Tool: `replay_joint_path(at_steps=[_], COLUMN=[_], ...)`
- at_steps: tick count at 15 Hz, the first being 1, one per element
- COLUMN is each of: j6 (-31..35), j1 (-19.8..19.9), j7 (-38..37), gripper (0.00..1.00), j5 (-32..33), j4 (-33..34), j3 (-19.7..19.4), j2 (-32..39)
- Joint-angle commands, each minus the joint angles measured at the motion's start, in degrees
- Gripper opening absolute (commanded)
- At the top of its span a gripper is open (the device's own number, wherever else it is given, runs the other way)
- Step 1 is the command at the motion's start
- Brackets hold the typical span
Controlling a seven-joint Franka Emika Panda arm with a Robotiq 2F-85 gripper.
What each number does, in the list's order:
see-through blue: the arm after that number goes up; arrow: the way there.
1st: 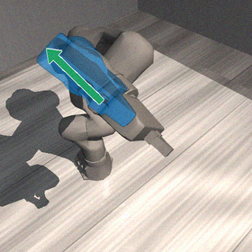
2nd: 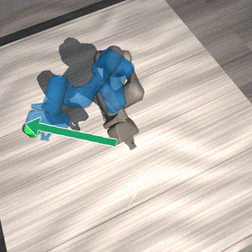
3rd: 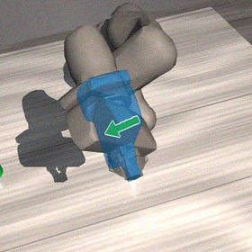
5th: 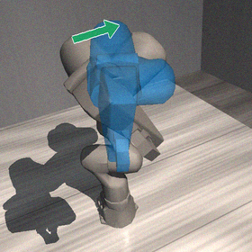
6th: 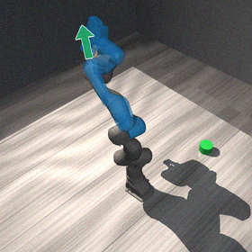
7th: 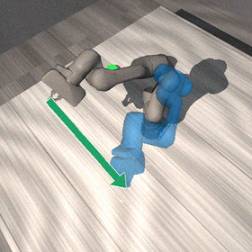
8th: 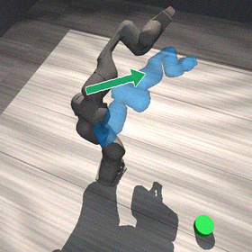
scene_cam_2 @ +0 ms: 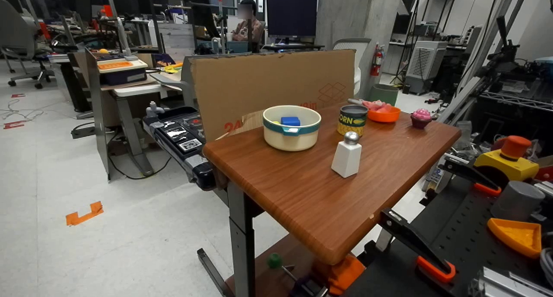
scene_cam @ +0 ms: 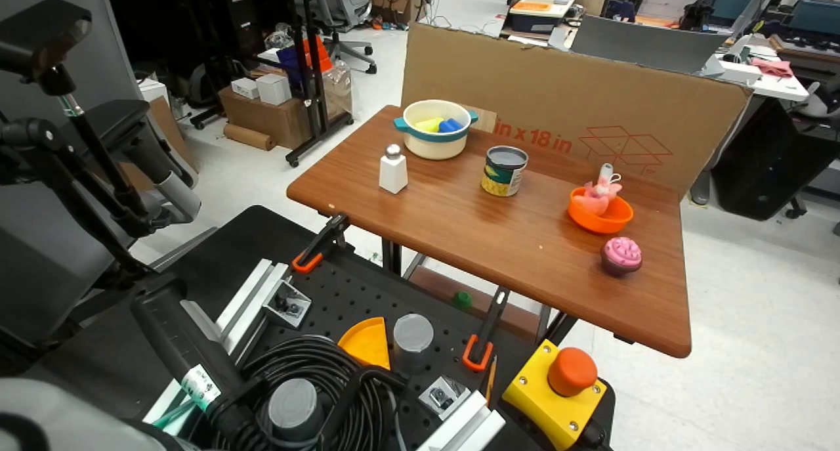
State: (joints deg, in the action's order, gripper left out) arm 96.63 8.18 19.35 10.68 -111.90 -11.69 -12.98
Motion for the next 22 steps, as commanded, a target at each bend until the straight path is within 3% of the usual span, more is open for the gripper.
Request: replay_joint_path(at_steps=[1, 8, 22], j6=[-1.9, -2.7, -1.4], j1=[-0.1, 0.8, 0.4], j7=[2.3, -9.2, -8.1], gripper=[1.0, 1.0, 1.0], j5=[-1.3, -0.4, 0.0], j4=[0.1, 1.7, 0.1], j3=[-0.4, 0.3, 0.3], j2=[0.2, 2.4, 1.6])
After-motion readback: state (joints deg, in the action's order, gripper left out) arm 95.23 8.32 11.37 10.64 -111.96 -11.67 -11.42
